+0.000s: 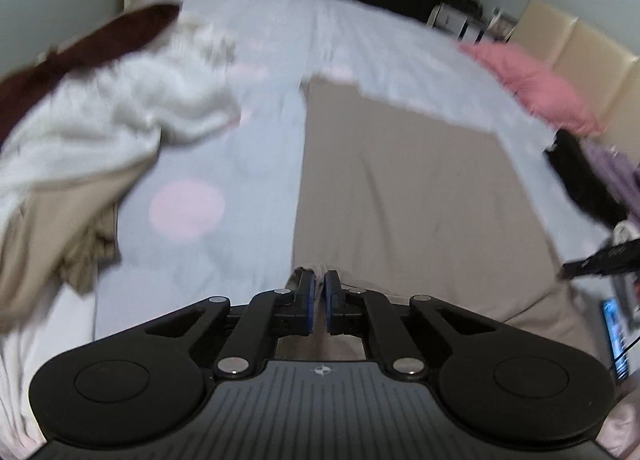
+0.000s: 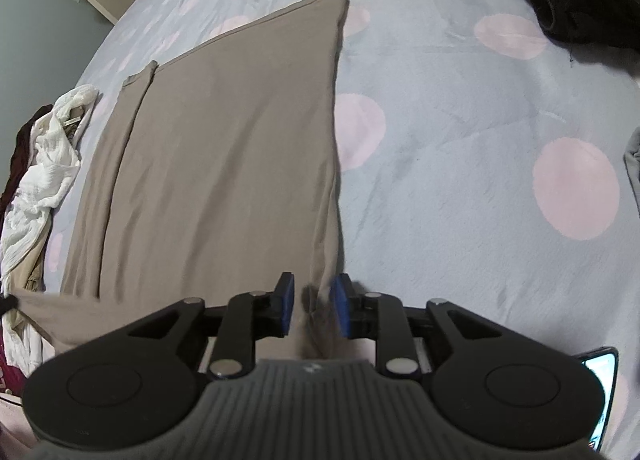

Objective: Fold clothes

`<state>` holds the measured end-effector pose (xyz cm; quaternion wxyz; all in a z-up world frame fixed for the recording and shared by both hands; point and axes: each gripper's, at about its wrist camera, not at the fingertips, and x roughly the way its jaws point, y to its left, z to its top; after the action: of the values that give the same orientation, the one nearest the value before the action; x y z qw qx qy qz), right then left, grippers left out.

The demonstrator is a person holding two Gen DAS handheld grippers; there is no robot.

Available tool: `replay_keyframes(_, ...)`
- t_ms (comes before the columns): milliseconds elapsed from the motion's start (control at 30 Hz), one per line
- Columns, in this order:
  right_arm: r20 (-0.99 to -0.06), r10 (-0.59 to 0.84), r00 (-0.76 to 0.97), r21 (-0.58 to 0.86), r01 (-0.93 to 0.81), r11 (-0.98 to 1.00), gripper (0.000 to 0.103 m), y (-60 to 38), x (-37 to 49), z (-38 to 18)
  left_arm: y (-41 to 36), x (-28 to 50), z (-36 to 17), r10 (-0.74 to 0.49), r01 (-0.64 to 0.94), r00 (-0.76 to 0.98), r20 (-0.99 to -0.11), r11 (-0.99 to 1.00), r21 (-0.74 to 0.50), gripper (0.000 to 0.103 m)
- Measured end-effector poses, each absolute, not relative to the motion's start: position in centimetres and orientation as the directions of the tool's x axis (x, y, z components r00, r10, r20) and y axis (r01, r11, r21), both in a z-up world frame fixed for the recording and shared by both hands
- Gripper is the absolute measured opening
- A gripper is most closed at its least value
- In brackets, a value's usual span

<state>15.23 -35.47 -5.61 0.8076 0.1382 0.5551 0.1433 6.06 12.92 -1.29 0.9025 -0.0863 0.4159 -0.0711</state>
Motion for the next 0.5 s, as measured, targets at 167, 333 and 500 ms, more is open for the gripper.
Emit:
replay_keyframes(167,-0.856,0.384,0.347,0.395,-0.040,0.918,0.026,-35.9,15.5,-5.7,12.2,7.4,0.9,-0.198,0.086,0.653,-0.731,0.978,-0.188,0.003)
replay_keyframes(333,-0.852,0.398,0.338,0.417,-0.020,0.909,0.026,-36.1,15.7,-5.5,11.8,8.1,1.1,-0.193,0.089,0.648,-0.737,0.980,-0.179,0.003)
replay_keyframes(500,-0.887,0.348,0.302,0.352,-0.045,0.935,0.025,-35.2,15.1,-6.1,12.0,8.0,1.4,-0.201,0.079,0.650,-0.733,0.977,-0.197,0.003)
